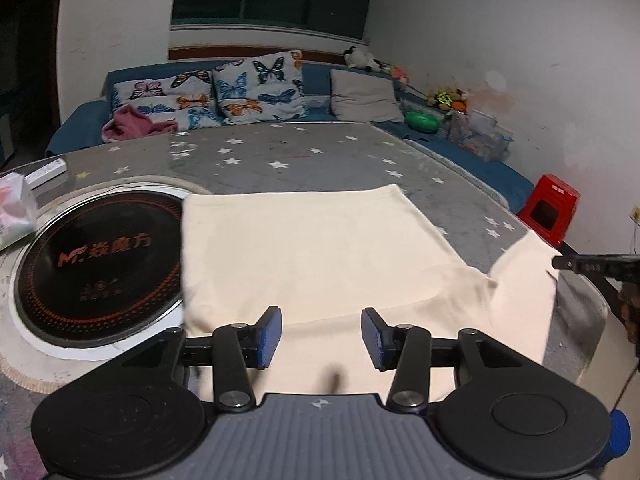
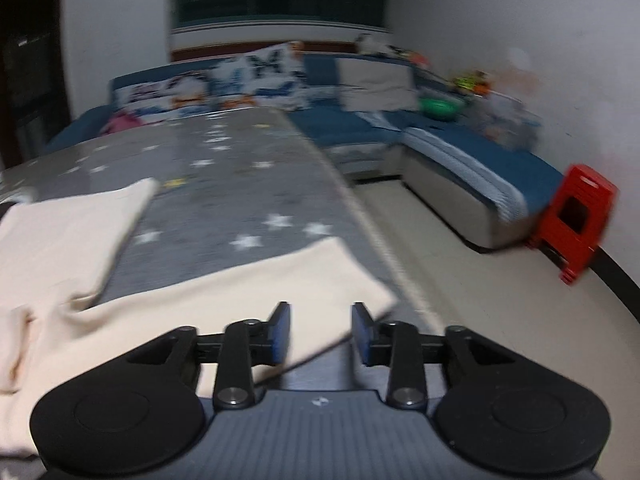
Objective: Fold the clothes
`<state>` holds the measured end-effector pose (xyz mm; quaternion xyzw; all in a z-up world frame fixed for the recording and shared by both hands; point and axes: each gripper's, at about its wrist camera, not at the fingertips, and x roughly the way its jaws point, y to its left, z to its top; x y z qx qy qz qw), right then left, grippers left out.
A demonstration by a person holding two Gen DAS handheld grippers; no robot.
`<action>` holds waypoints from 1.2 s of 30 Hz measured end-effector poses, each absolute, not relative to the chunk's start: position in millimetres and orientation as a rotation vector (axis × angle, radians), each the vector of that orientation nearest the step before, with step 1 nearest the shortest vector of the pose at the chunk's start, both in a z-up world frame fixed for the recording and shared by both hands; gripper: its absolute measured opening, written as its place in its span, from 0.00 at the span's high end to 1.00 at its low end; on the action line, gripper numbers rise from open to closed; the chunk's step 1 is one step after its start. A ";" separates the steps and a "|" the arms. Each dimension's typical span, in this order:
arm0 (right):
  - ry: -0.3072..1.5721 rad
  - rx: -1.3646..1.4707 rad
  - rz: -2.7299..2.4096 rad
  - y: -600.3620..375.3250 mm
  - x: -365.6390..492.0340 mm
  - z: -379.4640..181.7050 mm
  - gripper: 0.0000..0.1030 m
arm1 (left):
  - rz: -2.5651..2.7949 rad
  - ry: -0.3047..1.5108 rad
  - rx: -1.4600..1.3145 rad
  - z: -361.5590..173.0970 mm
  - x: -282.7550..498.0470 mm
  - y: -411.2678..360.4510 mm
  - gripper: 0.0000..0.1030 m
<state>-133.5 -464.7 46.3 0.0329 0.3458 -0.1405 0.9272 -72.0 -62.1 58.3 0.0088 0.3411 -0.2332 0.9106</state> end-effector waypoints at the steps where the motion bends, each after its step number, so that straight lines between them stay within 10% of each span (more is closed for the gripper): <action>1: 0.709 0.077 -0.310 -471.0 -132.0 44.0 0.65 | -0.483 0.706 0.023 58.1 -72.4 -64.4 0.53; 9: 0.692 0.161 -0.335 -488.8 -122.7 27.7 0.67 | -0.487 0.708 0.046 59.4 -75.1 -71.5 0.48; 16: 0.673 0.185 -0.312 -491.4 -127.2 31.8 0.94 | -0.470 0.709 0.049 59.0 -77.4 -69.8 0.44; 36: 0.502 0.209 0.328 -371.8 -141.2 163.9 0.94 | -0.359 0.662 -0.011 63.7 -85.5 -20.4 0.27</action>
